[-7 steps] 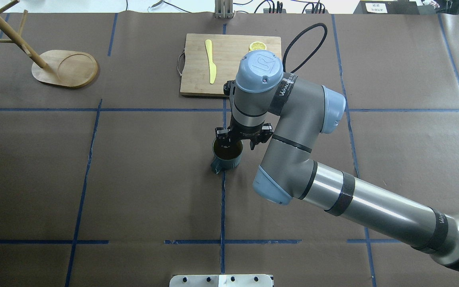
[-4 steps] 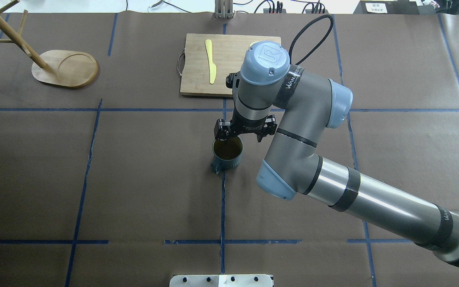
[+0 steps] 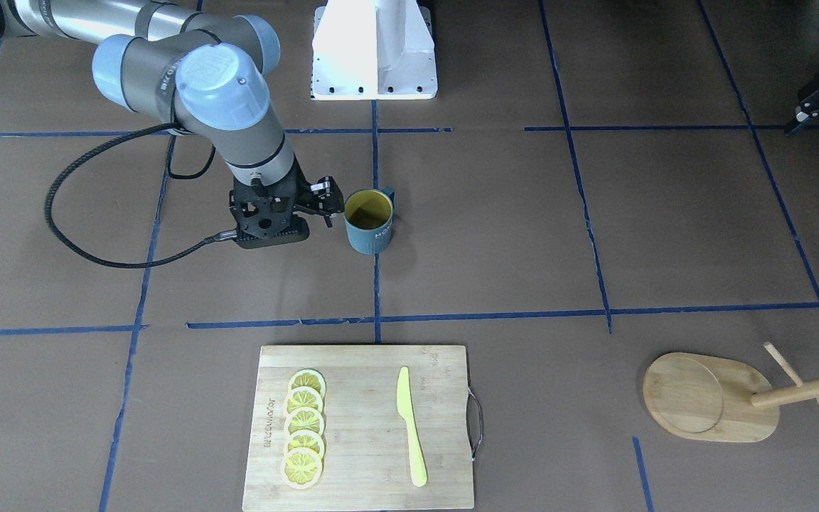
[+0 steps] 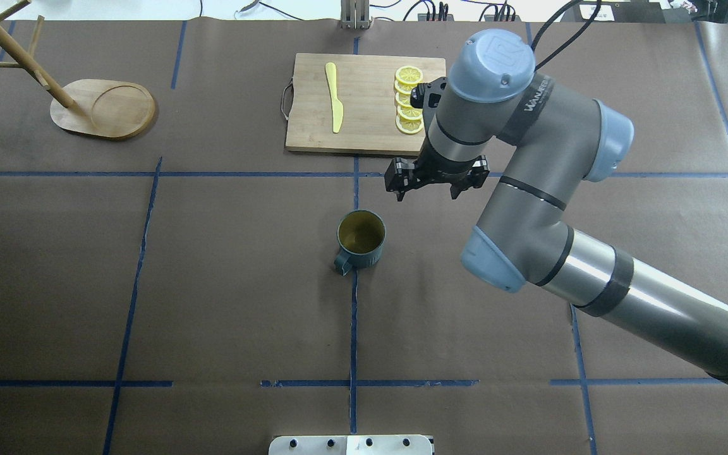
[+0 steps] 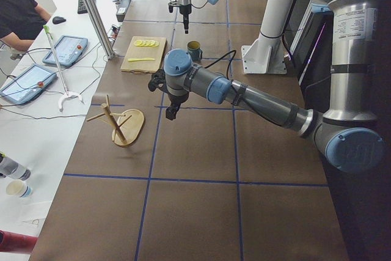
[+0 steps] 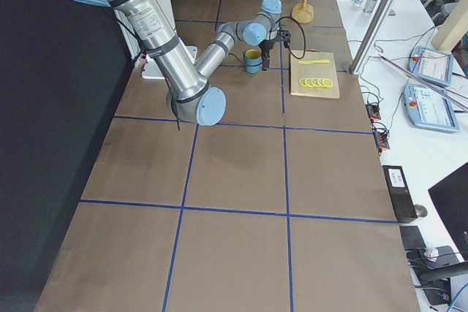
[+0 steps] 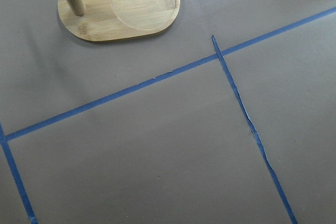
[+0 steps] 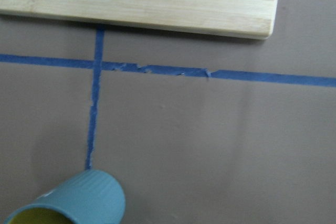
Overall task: Hang cup on storage rack
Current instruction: 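Set the teal mug down upright and open the right gripper, lifting away, then move the left gripper toward the mug handle while the right arm withdraws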
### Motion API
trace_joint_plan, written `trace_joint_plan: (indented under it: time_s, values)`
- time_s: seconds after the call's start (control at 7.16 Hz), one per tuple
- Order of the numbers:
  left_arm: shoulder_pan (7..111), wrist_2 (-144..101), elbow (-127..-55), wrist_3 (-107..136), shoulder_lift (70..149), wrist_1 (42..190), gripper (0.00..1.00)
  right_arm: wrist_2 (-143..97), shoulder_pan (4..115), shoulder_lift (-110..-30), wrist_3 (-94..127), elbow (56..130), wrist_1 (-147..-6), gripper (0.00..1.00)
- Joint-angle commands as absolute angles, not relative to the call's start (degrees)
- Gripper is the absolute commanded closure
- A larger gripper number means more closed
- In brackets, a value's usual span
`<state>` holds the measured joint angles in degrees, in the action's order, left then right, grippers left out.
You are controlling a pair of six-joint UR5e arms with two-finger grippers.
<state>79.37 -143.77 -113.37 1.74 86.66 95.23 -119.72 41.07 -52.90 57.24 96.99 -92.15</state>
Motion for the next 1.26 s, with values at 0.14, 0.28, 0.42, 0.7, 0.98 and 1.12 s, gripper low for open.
trace_joint_plan:
  time_s: [0.14, 0.28, 0.42, 0.7, 0.98, 1.12]
  values:
    - [65.6, -141.8, -110.7, 7.1, 87.8, 119.2, 0.0, -131.2, 55.1, -67.9, 53.5, 106.9, -92.0, 0.0]
    - [59.0, -134.7, -111.4, 13.1, 92.4, 122.1, 0.0, -134.4, 61.5, -72.8, 46.7, 106.9, -91.9, 0.0]
    - [49.9, -128.2, -111.6, 21.0, 98.3, 122.2, 0.0, -135.0, 67.0, -77.7, 37.6, 106.6, -92.0, 0.0]
    - [35.7, -114.7, -111.2, 26.0, 107.2, 122.5, 0.01, -135.1, 74.3, -85.0, 23.3, 106.3, -92.3, 0.0]
    - [27.3, -99.7, -108.7, 33.3, 107.3, 136.6, 0.05, -135.1, 77.5, -88.2, 20.4, 106.6, -91.9, 0.0]
    - [23.2, -91.3, -106.3, 33.6, 107.6, 141.3, 0.04, -135.1, 78.1, -88.9, 19.2, 106.4, -91.9, 0.0]
